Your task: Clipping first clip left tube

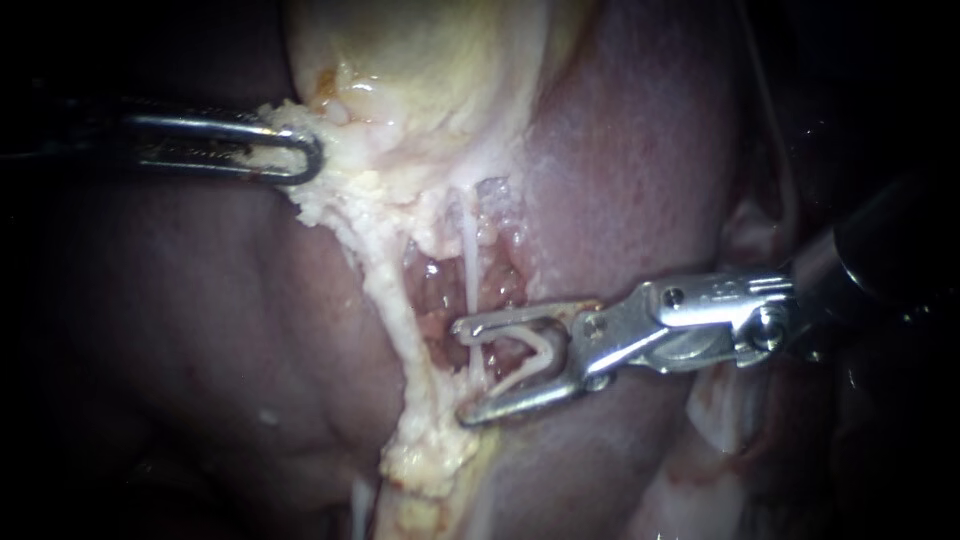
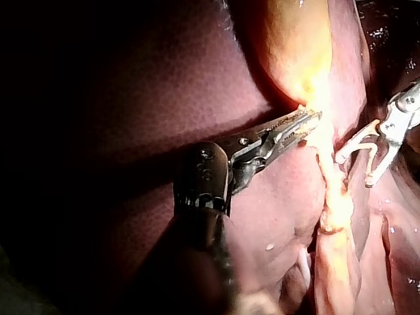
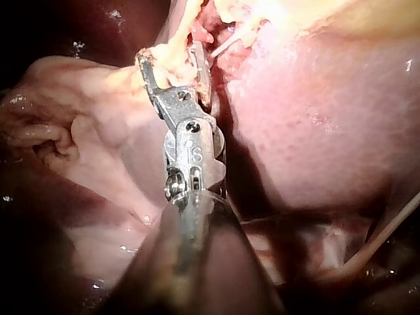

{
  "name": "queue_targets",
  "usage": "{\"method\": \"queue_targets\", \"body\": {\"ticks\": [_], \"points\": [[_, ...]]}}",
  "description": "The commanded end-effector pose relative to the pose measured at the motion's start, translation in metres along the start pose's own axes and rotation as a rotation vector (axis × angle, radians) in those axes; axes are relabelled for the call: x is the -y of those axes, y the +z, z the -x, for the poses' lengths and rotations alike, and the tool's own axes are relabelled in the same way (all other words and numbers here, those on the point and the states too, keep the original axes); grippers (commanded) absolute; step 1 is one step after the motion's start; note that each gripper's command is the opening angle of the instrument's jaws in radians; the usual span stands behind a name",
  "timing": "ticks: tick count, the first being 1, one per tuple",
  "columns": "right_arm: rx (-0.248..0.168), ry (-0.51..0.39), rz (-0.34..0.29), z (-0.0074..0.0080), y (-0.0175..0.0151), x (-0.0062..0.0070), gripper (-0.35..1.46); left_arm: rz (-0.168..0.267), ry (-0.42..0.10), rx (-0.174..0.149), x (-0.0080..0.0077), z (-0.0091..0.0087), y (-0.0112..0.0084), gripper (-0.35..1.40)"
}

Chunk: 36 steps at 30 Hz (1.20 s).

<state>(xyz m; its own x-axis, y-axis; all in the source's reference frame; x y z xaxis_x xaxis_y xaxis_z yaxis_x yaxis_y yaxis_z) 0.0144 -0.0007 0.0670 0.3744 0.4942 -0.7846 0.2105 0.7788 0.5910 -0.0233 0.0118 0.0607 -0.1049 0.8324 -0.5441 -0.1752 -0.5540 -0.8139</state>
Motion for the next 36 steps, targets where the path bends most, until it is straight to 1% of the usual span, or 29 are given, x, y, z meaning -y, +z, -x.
{"method": "queue_targets", "body": {"ticks": [1, 7, 14, 18, 19, 23, 29, 36], "points": [[0.001, -0.002, -0.001, 0.0001, 0.0003, -0.0001, 0.48, 0.000, 0.000, 0.000, 0.0000, 0.0000, 0.0000, -0.35], [0.004, -0.001, 0.006, 0.0005, 0.0022, -0.0004, 0.48, 0.000, 0.000, 0.000, 0.0000, 0.0000, 0.0000, -0.35], [-0.002, 0.000, 0.014, 0.0002, 0.0039, -0.0011, 0.48, 0.000, 0.000, 0.000, 0.0000, 0.0000, 0.0001, -0.35], [-0.025, -0.002, 0.014, -0.0001, 0.0048, -0.0012, 0.49, 0.000, 0.000, 0.000, 0.0000, 0.0000, 0.0001, -0.35], [-0.043, 0.004, 0.012, -0.0002, 0.0050, -0.0012, 0.49, 0.000, 0.000, 0.000, 0.0001, 0.0000, 0.0001, -0.35], [-0.079, 0.017, -0.034, -0.0007, 0.0058, -0.0008, 0.49, 0.000, 0.000, 0.000, 0.0002, 0.0001, 0.0001, -0.35], [-0.103, 0.027, -0.119, -0.0017, 0.0072, -0.0001, 0.48, 0.000, 0.001, 0.000, 0.0003, 0.0001, 0.0001, -0.35], [-0.121, 0.026, -0.130, -0.0025, 0.0087, 0.0000, 0.47, -0.001, 0.002, 0.000, 0.0004, 0.0002, 0.0003, -0.35]]}}
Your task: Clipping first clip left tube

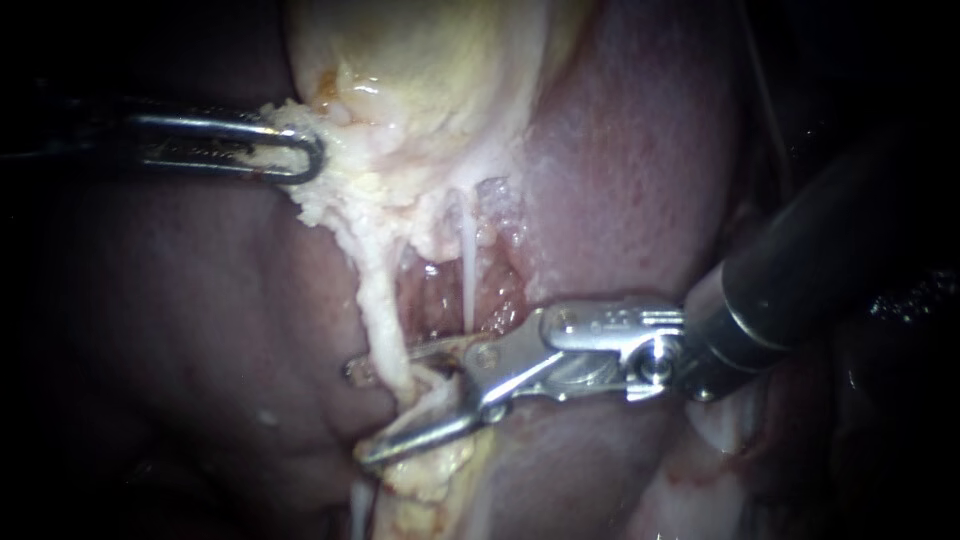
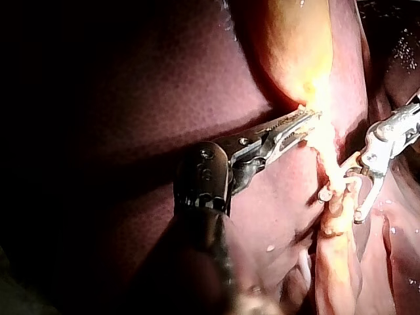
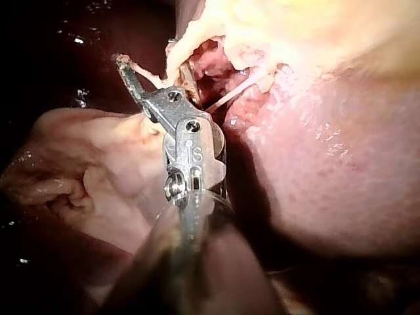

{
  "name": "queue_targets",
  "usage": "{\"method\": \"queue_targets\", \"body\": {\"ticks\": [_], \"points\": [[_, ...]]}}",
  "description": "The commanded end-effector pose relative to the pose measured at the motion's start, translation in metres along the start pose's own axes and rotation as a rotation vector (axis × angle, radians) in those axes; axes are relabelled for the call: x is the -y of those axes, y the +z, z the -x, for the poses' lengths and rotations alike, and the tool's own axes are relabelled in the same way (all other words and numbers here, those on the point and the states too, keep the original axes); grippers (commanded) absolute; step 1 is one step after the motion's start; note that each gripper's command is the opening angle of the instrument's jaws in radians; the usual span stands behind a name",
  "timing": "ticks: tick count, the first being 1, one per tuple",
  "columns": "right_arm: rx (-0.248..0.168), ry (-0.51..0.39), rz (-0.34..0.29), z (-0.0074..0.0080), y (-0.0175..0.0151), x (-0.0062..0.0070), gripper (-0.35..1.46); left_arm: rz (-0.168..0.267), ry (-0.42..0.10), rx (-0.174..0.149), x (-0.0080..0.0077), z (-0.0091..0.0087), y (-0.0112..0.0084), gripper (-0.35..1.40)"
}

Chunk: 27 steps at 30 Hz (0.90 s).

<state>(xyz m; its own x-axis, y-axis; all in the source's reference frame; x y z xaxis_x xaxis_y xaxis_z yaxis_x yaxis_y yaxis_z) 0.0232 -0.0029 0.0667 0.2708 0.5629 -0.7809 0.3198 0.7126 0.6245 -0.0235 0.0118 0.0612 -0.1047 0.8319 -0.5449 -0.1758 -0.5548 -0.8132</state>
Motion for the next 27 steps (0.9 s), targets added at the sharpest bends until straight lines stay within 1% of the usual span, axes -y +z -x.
{"method": "queue_targets", "body": {"ticks": [1, 4, 11, 14, 16, 19, 22, 25, 27], "points": [[0.001, 0.000, -0.001, 0.0000, 0.0000, 0.0001, 0.47, 0.000, 0.001, 0.000, 0.0000, 0.0000, 0.0000, -0.35], [0.001, 0.000, -0.005, -0.0001, -0.0001, 0.0005, 0.47, 0.000, 0.001, 0.000, 0.0002, 0.0000, 0.0000, -0.35], [0.004, -0.004, -0.022, -0.0004, -0.0003, 0.0028, 0.45, -0.002, 0.001, -0.001, 0.0002, 0.0000, -0.0001, -0.35], [0.006, -0.005, -0.029, -0.0005, -0.0002, 0.0033, 0.44, -0.002, 0.001, -0.001, 0.0003, 0.0000, -0.0002, -0.35], [0.006, -0.006, -0.030, -0.0005, 0.0000, 0.0034, 0.42, -0.002, 0.001, -0.001, 0.0003, 0.0000, -0.0002, -0.35], [0.030, -0.005, -0.025, -0.0005, 0.0001, 0.0033, 0.39, -0.002, 0.001, -0.001, 0.0003, 0.0000, -0.0002, -0.35], [0.050, -0.005, -0.021, -0.0004, 0.0000, 0.0031, 0.32, -0.002, 0.001, -0.001, 0.0003, 0.0000, -0.0002, -0.35], [0.056, -0.005, -0.020, -0.0004, -0.0001, 0.0030, 0.18, -0.002, 0.001, -0.001, 0.0004, 0.0000, -0.0002, -0.35], [0.058, -0.004, -0.020, -0.0004, -0.0002, 0.0031, 0.02, -0.002, 0.001, -0.001, 0.0004, 0.0000, -0.0002, -0.35]]}}
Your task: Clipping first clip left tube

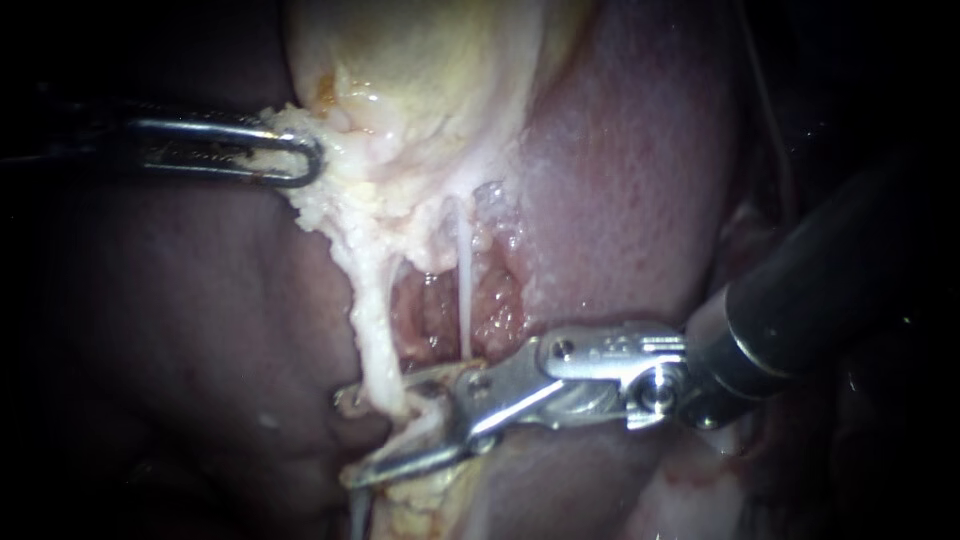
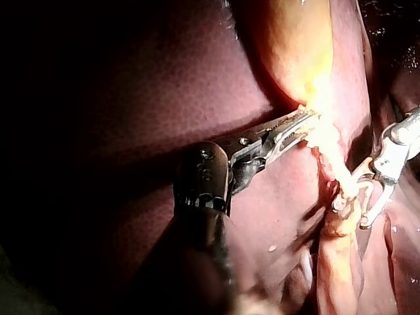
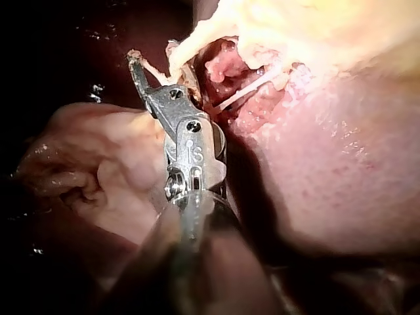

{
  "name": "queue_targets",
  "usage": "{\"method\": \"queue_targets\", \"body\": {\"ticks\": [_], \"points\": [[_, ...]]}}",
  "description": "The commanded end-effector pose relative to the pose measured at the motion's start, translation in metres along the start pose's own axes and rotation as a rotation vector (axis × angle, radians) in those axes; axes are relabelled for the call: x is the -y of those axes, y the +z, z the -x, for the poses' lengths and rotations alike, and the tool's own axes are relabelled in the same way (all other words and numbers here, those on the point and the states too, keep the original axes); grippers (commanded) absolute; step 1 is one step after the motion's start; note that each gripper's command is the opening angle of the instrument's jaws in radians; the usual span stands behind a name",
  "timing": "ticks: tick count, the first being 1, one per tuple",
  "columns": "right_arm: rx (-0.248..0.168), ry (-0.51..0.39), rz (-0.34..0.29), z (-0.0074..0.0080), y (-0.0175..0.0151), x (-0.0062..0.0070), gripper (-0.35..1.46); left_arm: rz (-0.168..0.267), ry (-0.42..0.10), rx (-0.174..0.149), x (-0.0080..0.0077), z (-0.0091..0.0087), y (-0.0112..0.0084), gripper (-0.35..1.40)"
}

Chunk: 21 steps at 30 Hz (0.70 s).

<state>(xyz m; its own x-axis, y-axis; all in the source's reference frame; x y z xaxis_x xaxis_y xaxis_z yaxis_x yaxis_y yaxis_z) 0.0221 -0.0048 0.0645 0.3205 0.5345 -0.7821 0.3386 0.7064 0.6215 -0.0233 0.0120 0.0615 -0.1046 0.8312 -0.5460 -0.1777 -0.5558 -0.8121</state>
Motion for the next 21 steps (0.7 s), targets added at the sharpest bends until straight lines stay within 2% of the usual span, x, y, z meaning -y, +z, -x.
{"method": "queue_targets", "body": {"ticks": [1, 5, 10, 21], "points": [[0.001, 0.000, -0.001, 0.0000, -0.0001, 0.0000, -0.02, 0.000, 0.000, 0.000, 0.0000, 0.0000, 0.0000, -0.35], [0.004, 0.001, -0.002, 0.0000, -0.0003, 0.0002, -0.35, 0.000, 0.000, 0.000, 0.0000, 0.0000, 0.0000, -0.35], [0.025, 0.001, 0.001, 0.0001, -0.0005, 0.0001, -0.35, -0.003, 0.000, -0.001, 0.0000, 0.0000, 0.0000, -0.35], [0.025, 0.001, 0.002, 0.0002, -0.0005, 0.0000, -0.35, -0.003, 0.000, -0.001, 0.0000, 0.0000, 0.0000, -0.35]]}}
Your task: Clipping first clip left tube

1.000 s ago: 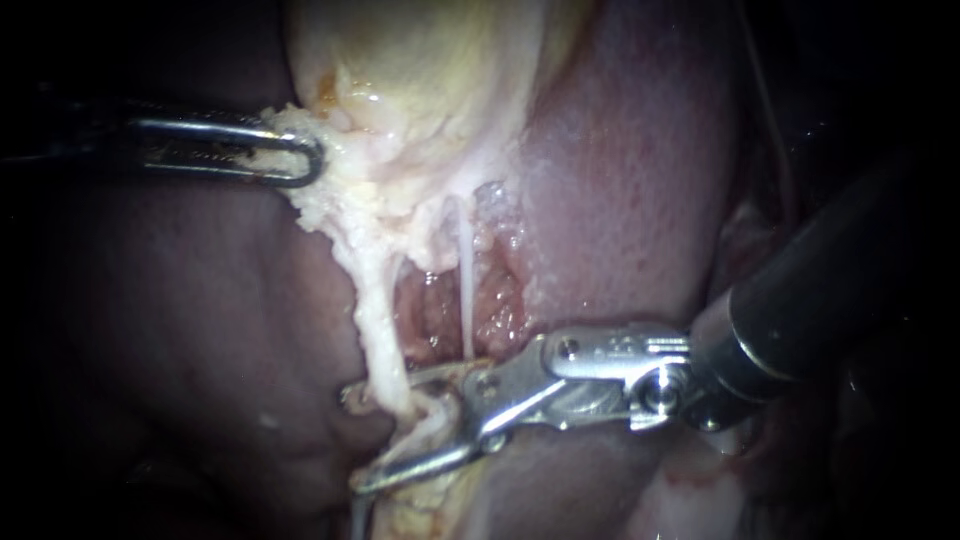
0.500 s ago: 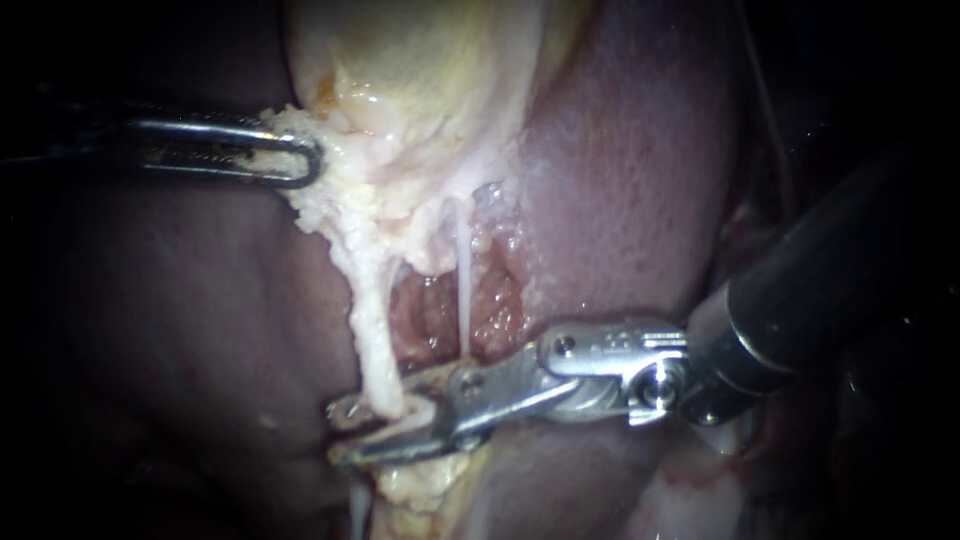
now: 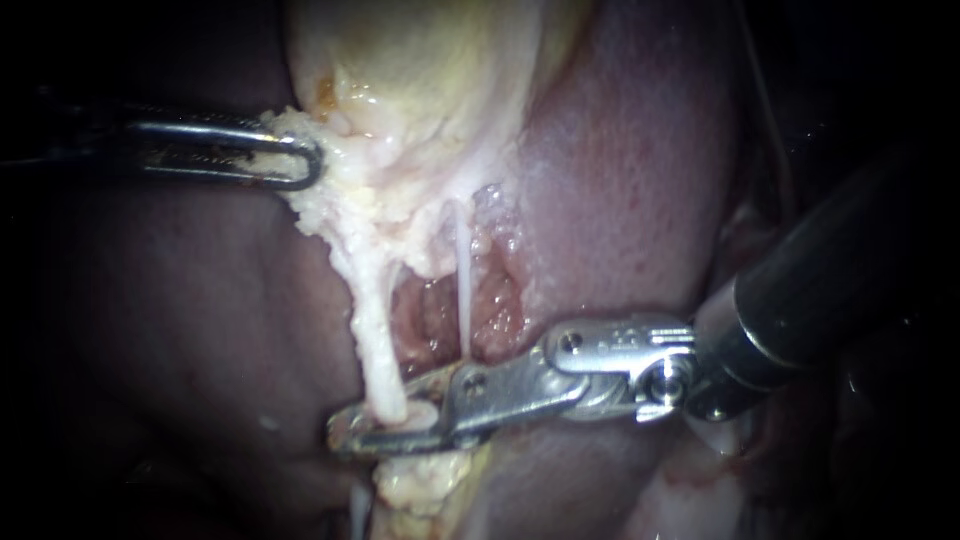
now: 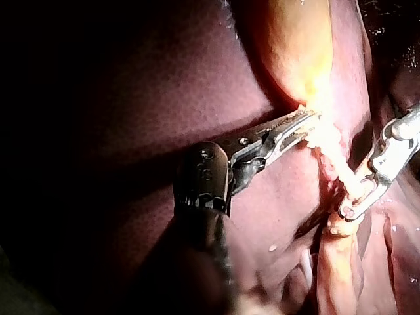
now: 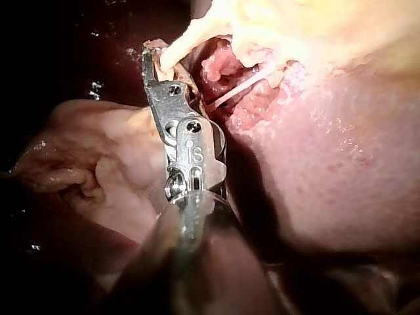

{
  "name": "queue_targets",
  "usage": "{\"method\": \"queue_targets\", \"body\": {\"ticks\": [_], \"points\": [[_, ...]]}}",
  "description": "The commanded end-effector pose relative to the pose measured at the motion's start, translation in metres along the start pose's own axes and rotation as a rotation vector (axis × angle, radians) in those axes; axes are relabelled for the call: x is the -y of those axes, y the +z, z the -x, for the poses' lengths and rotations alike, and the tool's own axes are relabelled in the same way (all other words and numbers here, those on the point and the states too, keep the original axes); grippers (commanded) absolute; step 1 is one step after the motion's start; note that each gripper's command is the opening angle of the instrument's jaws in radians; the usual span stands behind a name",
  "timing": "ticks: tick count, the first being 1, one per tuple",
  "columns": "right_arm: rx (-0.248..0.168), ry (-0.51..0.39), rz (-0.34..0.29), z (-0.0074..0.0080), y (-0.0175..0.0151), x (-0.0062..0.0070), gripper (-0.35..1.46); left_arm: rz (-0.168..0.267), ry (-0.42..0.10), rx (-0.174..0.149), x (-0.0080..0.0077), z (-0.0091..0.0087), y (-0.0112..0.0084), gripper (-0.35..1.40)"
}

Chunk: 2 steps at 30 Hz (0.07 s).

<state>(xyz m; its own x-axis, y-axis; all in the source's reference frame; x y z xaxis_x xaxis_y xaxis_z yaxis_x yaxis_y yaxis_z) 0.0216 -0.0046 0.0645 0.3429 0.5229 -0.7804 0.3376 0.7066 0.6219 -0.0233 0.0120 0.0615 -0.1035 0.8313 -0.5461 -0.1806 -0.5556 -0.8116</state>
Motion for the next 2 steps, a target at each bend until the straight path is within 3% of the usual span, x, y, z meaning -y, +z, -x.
{"method": "queue_targets", "body": {"ticks": [1, 2], "points": [[0.000, 0.000, 0.001, 0.0000, 0.0000, 0.0000, -0.35, 0.000, 0.000, 0.000, 0.0000, 0.0000, 0.0000, -0.35], [-0.001, 0.006, 0.001, 0.0001, 0.0000, -0.0001, -0.35, 0.000, 0.000, 0.000, 0.0000, 0.0000, 0.0000, -0.35]]}}
